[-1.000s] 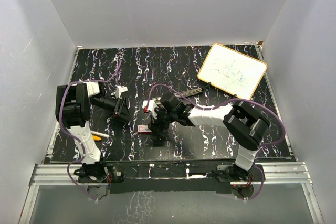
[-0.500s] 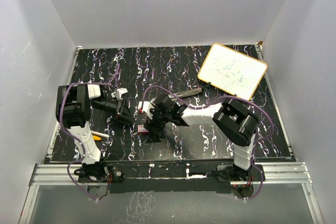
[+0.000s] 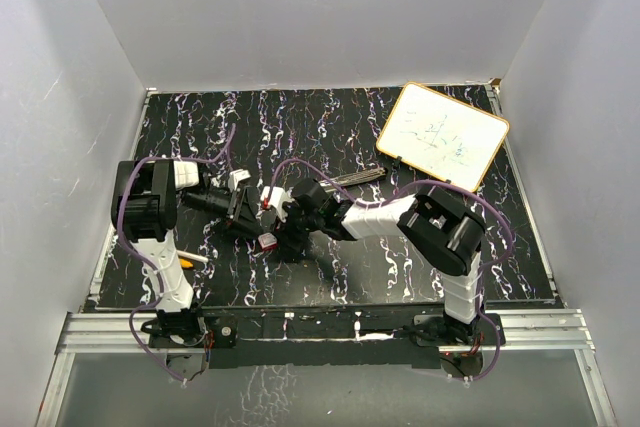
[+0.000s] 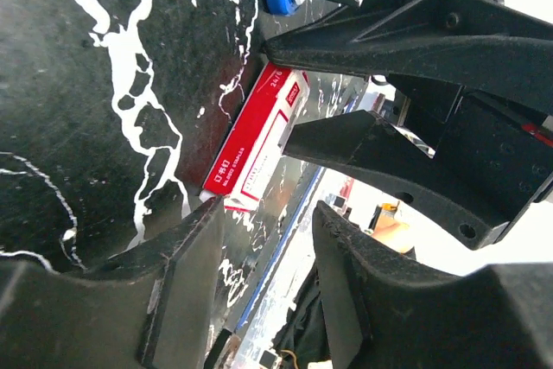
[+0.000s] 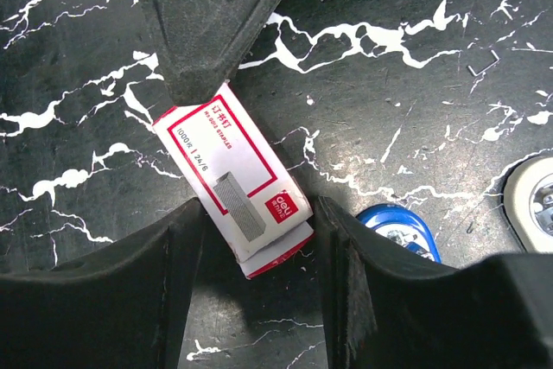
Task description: Load the staples into the stapler
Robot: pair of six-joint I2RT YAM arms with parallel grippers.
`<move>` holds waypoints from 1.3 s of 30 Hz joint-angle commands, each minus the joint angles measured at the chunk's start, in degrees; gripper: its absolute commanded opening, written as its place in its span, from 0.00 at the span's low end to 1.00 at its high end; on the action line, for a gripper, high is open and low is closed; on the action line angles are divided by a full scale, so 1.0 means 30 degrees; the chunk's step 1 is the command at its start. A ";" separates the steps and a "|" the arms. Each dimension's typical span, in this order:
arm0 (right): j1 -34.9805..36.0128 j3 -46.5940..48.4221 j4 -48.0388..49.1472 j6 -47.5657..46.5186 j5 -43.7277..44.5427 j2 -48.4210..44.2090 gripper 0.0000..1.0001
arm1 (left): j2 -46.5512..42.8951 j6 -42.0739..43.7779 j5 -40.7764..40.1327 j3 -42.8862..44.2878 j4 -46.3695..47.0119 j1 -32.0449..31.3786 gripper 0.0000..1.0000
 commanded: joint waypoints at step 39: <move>0.1636 0.0377 0.0128 0.3290 0.5454 0.0769 0.56 | -0.1091 -0.0813 0.0876 -0.0388 0.0926 0.0267 0.33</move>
